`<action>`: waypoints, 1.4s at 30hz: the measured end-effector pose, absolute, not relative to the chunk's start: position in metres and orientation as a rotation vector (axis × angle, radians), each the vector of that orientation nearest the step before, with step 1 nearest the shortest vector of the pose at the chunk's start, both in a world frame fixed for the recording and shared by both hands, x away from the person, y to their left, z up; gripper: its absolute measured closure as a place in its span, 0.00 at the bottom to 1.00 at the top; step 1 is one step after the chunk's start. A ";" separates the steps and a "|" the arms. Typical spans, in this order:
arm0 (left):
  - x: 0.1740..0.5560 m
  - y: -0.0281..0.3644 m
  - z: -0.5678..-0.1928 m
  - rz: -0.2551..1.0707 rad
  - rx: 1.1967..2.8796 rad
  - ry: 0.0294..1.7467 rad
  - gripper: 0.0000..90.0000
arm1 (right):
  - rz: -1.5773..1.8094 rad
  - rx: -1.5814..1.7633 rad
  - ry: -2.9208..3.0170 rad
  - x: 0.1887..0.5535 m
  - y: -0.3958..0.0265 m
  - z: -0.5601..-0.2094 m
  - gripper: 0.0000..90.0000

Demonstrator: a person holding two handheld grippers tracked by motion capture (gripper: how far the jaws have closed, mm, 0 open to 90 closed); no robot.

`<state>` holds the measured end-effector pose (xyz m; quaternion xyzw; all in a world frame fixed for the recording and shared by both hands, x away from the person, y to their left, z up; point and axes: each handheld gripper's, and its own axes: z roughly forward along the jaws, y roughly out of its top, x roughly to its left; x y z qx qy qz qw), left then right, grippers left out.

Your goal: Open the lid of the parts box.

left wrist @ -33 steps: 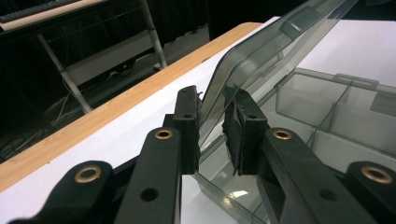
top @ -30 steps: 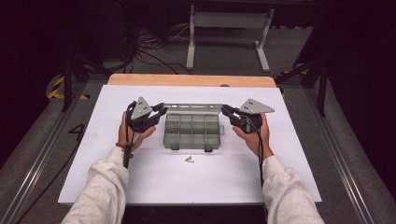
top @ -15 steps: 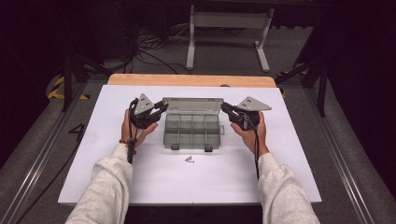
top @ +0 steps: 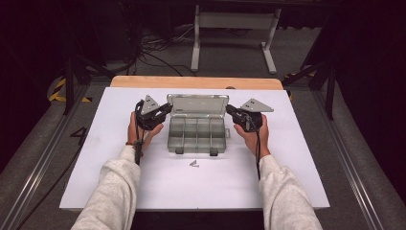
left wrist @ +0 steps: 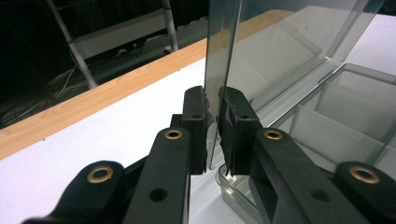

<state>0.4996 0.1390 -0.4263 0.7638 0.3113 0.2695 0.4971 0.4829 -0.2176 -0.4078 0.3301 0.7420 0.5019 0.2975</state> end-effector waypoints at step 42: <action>0.521 0.130 -0.442 0.642 1.916 0.866 0.88 | 1.205 1.004 2.026 0.502 -0.209 -0.437 0.99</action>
